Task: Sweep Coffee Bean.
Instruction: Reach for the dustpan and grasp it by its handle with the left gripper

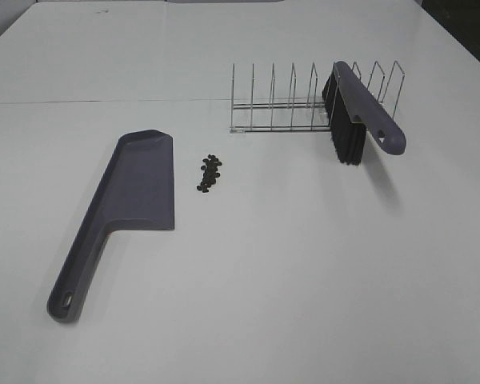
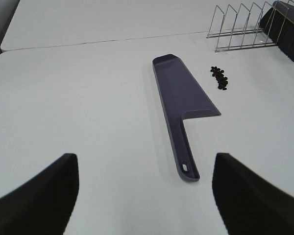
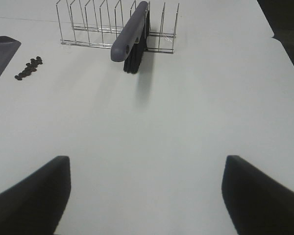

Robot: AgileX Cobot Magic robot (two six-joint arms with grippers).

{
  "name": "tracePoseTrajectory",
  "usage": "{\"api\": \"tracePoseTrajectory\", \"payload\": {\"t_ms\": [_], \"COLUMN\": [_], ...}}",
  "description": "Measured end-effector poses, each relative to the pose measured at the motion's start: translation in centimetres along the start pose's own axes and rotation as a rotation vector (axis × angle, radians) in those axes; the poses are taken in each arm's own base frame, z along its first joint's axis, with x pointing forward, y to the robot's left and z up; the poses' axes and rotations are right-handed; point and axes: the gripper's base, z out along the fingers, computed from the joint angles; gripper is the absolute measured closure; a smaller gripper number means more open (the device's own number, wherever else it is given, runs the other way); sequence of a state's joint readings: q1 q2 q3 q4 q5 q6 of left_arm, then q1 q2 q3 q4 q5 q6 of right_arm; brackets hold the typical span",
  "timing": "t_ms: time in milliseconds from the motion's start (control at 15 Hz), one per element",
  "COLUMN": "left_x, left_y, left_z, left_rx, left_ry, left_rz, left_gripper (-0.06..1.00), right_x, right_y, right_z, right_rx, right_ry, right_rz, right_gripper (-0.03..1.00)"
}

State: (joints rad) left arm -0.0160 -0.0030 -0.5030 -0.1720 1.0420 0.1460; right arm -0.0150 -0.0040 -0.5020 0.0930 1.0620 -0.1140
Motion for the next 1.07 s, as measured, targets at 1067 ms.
{"api": "tracePoseTrajectory", "payload": {"t_ms": [1067], "left_x": [0.00], "left_y": [0.00], "left_z": [0.00], "left_rx": [0.000], "left_ry": [0.000], "left_rz": [0.000], "left_gripper": [0.23], "right_x": [0.00], "right_y": [0.00], "right_z": [0.00], "right_rx": [0.000], "right_ry": [0.000], "right_rz": [0.000], "right_gripper": [0.23]}}
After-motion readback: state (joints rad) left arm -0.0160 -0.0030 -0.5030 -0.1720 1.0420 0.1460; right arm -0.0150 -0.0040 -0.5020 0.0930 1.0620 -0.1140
